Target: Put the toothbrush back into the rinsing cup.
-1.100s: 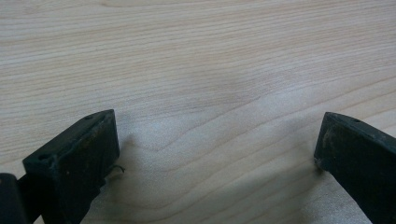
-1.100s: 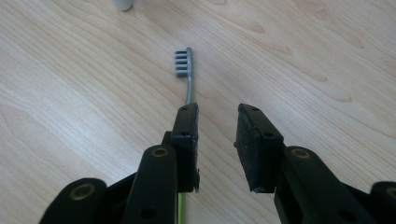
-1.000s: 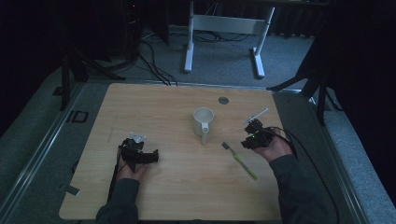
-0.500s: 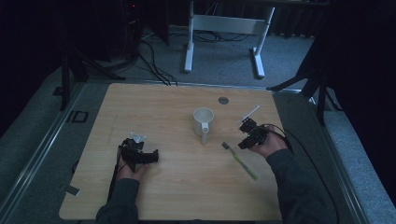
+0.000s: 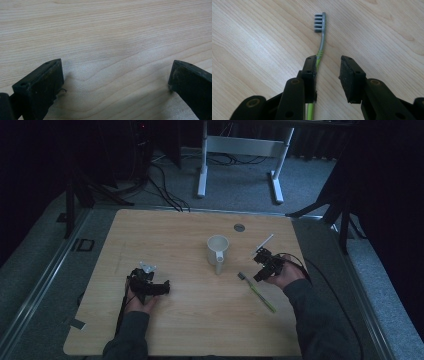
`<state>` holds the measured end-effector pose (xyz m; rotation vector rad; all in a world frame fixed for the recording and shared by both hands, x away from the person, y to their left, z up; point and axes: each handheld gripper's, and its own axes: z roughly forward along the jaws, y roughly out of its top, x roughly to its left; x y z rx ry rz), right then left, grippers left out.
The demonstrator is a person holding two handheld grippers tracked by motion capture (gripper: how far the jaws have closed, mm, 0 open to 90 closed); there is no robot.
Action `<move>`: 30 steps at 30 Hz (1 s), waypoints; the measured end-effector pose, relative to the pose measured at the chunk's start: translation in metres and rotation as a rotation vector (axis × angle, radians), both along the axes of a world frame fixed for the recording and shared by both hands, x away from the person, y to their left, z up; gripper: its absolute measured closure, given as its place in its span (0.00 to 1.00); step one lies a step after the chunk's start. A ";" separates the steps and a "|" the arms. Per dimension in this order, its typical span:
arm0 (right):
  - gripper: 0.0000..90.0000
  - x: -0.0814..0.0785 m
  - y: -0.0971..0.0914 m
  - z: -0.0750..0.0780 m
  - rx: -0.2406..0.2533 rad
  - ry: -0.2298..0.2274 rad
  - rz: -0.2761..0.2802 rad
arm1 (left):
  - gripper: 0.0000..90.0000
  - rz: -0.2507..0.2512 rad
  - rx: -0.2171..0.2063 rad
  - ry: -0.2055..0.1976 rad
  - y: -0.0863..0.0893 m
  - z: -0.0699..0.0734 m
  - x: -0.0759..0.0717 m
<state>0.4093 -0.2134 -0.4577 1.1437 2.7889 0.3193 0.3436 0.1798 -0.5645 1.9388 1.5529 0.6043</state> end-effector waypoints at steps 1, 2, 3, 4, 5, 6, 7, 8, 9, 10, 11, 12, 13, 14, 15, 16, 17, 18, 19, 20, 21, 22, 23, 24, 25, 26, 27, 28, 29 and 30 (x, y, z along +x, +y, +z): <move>0.73 0.000 0.000 -0.001 0.000 0.000 0.003 | 0.00 0.000 0.000 0.000 0.000 0.000 0.000; 0.73 0.001 0.001 -0.001 -0.002 0.003 0.003 | 0.00 0.000 0.000 0.000 0.000 0.000 0.000; 0.74 0.001 0.001 -0.001 -0.004 0.007 0.003 | 0.00 0.000 0.000 0.000 0.000 0.000 0.000; 0.74 0.002 0.001 -0.002 -0.004 0.007 0.008 | 0.00 0.000 0.000 0.000 0.000 0.000 0.000; 0.74 0.002 0.002 -0.003 -0.008 0.012 0.008 | 0.00 0.000 0.000 0.000 0.000 0.000 0.000; 0.74 0.002 0.002 -0.003 -0.010 0.016 0.008 | 0.00 0.000 0.000 0.000 0.000 0.000 0.000; 0.74 0.003 0.003 -0.004 -0.013 0.019 0.012 | 0.00 0.000 0.000 0.000 0.000 0.000 0.000; 0.74 0.003 0.003 -0.004 -0.015 0.022 0.014 | 0.00 0.000 0.000 0.000 0.000 0.000 0.000; 0.74 0.003 0.004 -0.005 -0.016 0.026 0.014 | 0.00 0.000 0.000 0.000 0.000 0.000 0.000; 0.74 0.003 0.004 -0.005 -0.016 0.029 0.014 | 0.00 0.000 0.000 0.000 0.000 0.000 0.000; 0.74 0.004 0.005 -0.006 -0.016 0.031 0.017 | 0.00 0.000 0.000 0.000 0.000 0.000 0.000; 0.74 0.004 0.005 -0.006 -0.016 0.035 0.019 | 0.00 0.000 0.000 0.000 0.000 0.000 0.000; 0.75 0.004 0.006 -0.006 -0.016 0.040 0.017 | 0.00 0.000 0.000 0.000 0.000 0.000 0.000; 0.76 0.004 0.006 -0.007 -0.018 0.047 0.017 | 0.00 0.000 0.000 0.000 0.000 0.000 0.000; 0.76 0.004 0.007 -0.007 -0.020 0.051 0.023 | 0.00 0.000 0.000 0.000 0.000 0.000 0.000; 0.76 0.004 0.008 -0.008 -0.025 0.057 0.023 | 0.00 0.000 0.000 0.000 0.000 0.000 0.000; 0.76 0.004 0.008 -0.009 -0.027 0.062 0.028 | 0.00 0.000 0.000 0.000 0.000 0.000 0.000; 0.76 0.004 0.009 -0.009 -0.031 0.067 0.028 | 0.00 0.000 0.000 0.000 0.000 0.000 0.000; 0.76 0.005 0.009 -0.010 -0.032 0.069 0.031 | 0.00 0.000 0.000 0.000 0.000 0.000 0.000; 0.76 0.005 0.010 -0.011 -0.037 0.073 0.031 | 0.00 0.000 0.000 0.000 0.000 0.000 0.000; 0.76 0.005 0.010 -0.012 -0.041 0.073 0.032 | 0.00 0.000 0.000 0.000 0.000 0.000 0.000; 0.76 0.005 0.011 -0.013 -0.049 0.075 0.031 | 0.00 0.000 0.000 0.000 0.000 0.000 0.000; 0.76 0.005 0.012 -0.014 -0.057 0.077 0.033 | 0.00 0.000 0.000 0.000 0.000 0.000 0.000; 0.76 0.005 0.012 -0.015 -0.063 0.082 0.033 | 0.00 0.000 0.000 0.000 0.000 0.000 0.000; 0.76 0.005 0.013 -0.016 -0.069 0.087 0.035 | 0.00 0.000 0.000 0.000 0.000 0.000 0.000; 0.76 0.005 0.013 -0.017 -0.074 0.090 0.038 | 0.00 0.000 0.000 0.000 0.000 0.000 0.000; 0.76 0.005 0.014 -0.018 -0.077 0.096 0.039 | 0.00 0.000 0.000 0.000 0.000 0.000 0.000; 0.76 0.006 0.014 -0.019 -0.079 0.100 0.042 | 0.00 0.000 0.000 0.000 0.000 0.000 0.000; 0.77 0.006 0.015 -0.020 -0.082 0.104 0.044 | 0.00 0.000 0.000 0.000 0.000 0.000 0.000; 0.77 0.005 0.016 -0.021 -0.085 0.108 0.046 | 0.00 0.000 -0.001 0.000 0.000 0.000 0.000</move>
